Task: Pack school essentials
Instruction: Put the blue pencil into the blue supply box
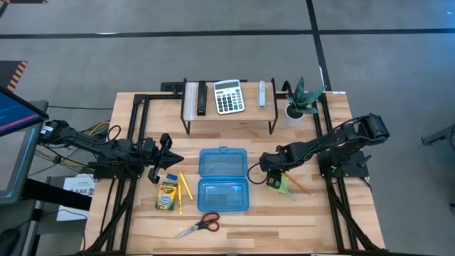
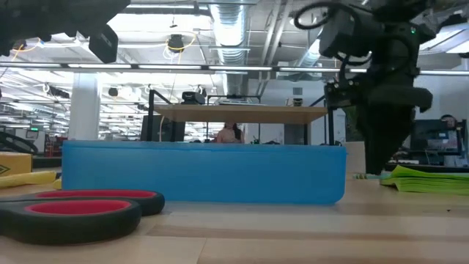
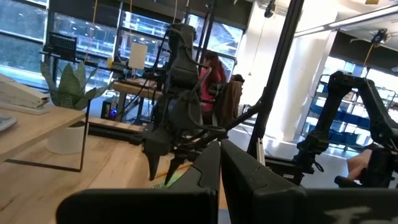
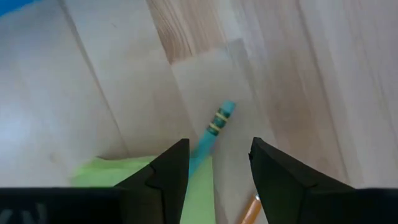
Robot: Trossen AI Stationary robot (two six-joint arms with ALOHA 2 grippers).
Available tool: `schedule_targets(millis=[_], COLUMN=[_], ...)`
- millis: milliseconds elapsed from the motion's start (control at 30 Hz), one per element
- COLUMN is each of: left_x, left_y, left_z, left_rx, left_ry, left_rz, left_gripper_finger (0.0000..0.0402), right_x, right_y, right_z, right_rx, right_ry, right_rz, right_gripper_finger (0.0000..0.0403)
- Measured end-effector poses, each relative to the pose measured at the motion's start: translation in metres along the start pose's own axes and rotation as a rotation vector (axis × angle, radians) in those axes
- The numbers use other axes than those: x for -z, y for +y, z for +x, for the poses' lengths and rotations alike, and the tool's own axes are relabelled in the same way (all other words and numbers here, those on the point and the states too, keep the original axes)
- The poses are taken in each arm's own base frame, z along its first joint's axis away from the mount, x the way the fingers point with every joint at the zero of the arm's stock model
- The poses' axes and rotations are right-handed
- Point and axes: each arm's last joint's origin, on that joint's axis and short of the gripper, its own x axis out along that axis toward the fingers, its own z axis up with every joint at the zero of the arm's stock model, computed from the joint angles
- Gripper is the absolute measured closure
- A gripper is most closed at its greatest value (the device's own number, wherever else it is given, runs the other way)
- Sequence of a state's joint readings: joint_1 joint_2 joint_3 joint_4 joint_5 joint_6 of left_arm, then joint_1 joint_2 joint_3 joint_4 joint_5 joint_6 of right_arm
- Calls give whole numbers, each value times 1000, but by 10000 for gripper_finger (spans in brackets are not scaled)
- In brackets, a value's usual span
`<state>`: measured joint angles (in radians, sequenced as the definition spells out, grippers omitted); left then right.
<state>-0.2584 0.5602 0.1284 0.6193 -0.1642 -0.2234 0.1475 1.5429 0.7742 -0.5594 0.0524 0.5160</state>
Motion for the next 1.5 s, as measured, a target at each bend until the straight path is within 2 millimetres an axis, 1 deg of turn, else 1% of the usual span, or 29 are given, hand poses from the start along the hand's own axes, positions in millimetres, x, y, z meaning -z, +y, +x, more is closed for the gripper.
schedule_targets(millis=[67, 233, 367, 467, 767, 833, 1067, 1167, 1500], left_x=[0, 0, 0, 0, 0, 0, 0, 0, 0], left_y=[0, 0, 0, 0, 0, 0, 0, 0, 0], left_z=[0, 0, 0, 0, 0, 0, 0, 0, 0], left_rx=[0, 0, 0, 0, 0, 0, 0, 0, -2], left_ry=[0, 0, 0, 0, 0, 0, 0, 0, 0], left_rz=[0, 0, 0, 0, 0, 0, 0, 0, -6], left_gripper_finger=[401, 401, 401, 401, 401, 401, 401, 401, 401], right_x=[4, 5, 6, 7, 7, 7, 8, 10, 9], right_y=[-2, -2, -3, -3, -3, -3, -4, -5, -6], right_z=[3, 6, 7, 7, 8, 7, 4, -1, -16], right_rx=[1, -12, -12, -11, -8, -8, -9, -12, -42], right_ry=[6, -10, -10, -9, -3, -3, -5, -12, -67], right_rz=[3, 8, 8, 8, 5, -1, -2, -2, 8], right_gripper_finger=[218, 225, 240, 266, 374, 391, 390, 398, 402])
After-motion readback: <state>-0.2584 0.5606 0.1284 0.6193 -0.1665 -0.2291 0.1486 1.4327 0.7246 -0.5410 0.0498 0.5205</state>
